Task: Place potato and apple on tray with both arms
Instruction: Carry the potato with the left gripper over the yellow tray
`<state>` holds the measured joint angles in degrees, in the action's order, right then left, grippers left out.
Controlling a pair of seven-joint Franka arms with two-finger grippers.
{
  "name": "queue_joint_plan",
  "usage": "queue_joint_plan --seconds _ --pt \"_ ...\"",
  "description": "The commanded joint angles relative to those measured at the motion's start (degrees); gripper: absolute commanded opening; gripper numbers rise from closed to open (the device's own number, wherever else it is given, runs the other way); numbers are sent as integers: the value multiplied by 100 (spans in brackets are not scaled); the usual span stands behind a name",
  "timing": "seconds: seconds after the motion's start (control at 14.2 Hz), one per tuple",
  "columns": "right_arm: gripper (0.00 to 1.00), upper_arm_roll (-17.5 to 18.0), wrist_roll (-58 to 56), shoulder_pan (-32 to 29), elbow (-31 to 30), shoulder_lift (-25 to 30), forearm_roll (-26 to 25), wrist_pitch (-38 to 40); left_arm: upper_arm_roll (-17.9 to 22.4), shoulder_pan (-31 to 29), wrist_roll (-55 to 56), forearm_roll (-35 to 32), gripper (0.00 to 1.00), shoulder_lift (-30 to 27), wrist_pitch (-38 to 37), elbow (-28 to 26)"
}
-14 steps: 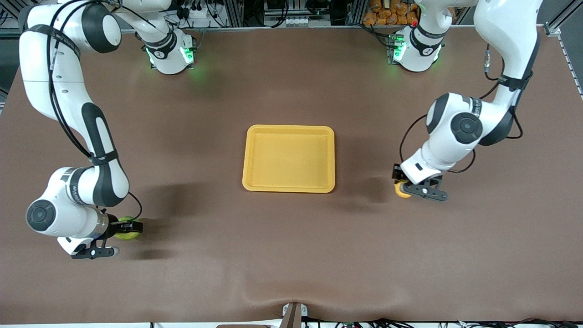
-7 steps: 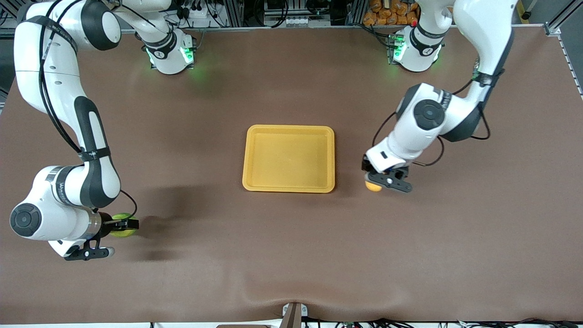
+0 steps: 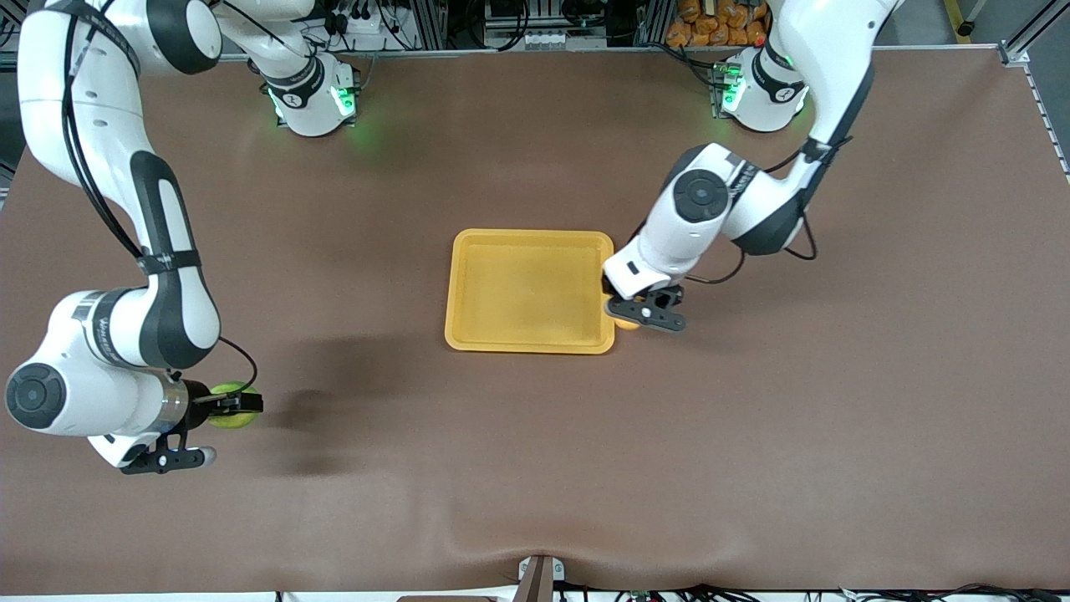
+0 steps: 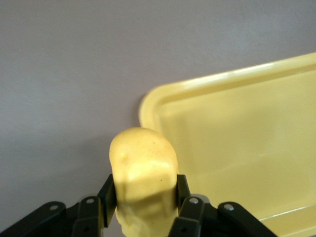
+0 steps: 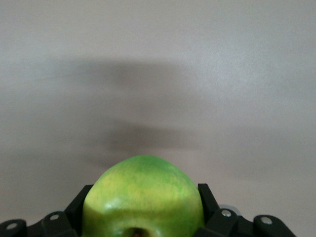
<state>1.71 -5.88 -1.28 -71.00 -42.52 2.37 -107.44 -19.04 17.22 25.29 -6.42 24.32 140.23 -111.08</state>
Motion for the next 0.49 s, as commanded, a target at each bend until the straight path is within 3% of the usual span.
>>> queue_joint_plan --seconds 0.0,0.42 --pt "0 4 96 92 -598 743 123 127 58 228 520 -105 18 179 -118 245" --pt "0 31 316 189 -871 1351 132 513 93 624 1171 -122 19 547 -153 456"
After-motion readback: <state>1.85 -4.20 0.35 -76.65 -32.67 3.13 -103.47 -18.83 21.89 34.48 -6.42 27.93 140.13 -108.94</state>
